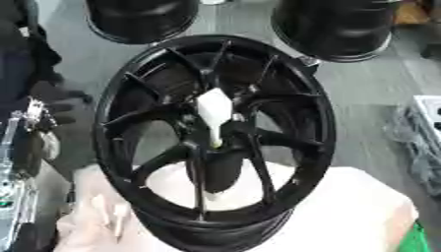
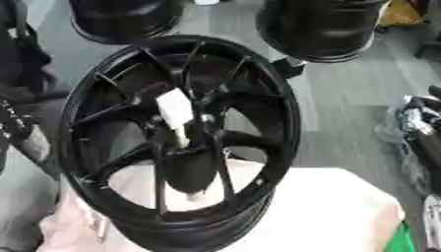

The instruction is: Pull the pin out of the wheel hub.

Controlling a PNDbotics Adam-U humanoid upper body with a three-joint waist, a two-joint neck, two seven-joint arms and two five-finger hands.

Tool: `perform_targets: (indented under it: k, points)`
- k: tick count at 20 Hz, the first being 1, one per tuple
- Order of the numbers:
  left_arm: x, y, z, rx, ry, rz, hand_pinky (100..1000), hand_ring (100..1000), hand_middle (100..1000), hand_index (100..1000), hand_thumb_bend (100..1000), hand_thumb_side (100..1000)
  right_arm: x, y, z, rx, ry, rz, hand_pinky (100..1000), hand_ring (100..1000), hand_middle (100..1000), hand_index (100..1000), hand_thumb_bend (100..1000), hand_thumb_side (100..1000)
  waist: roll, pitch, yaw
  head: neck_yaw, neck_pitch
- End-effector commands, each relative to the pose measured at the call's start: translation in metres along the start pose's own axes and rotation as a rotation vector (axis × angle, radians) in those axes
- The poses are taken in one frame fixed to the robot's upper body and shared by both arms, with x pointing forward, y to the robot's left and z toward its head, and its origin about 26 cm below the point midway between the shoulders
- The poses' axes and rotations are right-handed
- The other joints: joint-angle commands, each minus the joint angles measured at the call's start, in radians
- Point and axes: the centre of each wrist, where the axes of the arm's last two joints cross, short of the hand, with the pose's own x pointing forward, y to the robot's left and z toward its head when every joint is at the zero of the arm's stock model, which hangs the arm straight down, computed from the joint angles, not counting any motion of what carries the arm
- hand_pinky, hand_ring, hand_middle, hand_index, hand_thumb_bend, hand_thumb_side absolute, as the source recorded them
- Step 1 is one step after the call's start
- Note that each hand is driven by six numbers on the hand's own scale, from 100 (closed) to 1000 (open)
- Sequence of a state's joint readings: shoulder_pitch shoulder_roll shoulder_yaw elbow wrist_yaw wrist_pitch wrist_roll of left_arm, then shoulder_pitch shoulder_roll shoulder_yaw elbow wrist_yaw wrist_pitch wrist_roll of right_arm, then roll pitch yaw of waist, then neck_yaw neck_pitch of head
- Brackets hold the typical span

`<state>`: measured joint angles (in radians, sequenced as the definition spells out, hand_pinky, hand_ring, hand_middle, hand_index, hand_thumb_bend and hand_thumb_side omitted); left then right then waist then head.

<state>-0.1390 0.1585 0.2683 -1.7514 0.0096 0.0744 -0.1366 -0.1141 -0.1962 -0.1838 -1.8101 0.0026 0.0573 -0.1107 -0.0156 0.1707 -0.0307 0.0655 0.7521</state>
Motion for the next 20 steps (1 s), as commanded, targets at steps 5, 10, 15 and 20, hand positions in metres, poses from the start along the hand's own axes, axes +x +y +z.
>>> perform_targets:
  k: [5,10,15,20]
  points:
    - [0.009,0.002,-0.002,-0.006,-0.031,-0.015,654,709,690,774,495,778,0.010,-0.003,-0.006,0.002,-0.038,0.016,656,729,735,892,100,371,-0.001,-0.013,0.001,-0.002,-0.016]
    - [0.008,0.002,-0.002,-0.013,-0.023,-0.020,653,709,690,774,495,778,0.026,-0.014,-0.026,0.031,-0.099,0.106,659,730,736,901,100,349,-0.005,-0.018,0.004,-0.004,-0.015]
    - [0.005,0.003,0.000,-0.021,-0.008,-0.027,654,709,691,774,496,780,0.083,-0.021,-0.069,0.177,-0.299,0.296,684,745,751,917,128,298,-0.013,-0.025,0.013,-0.020,-0.022]
    - [0.002,0.001,0.001,-0.038,0.003,-0.031,654,709,691,774,496,782,0.139,-0.001,-0.096,0.537,-0.472,0.456,712,774,782,946,158,308,-0.019,-0.030,0.025,-0.048,-0.030]
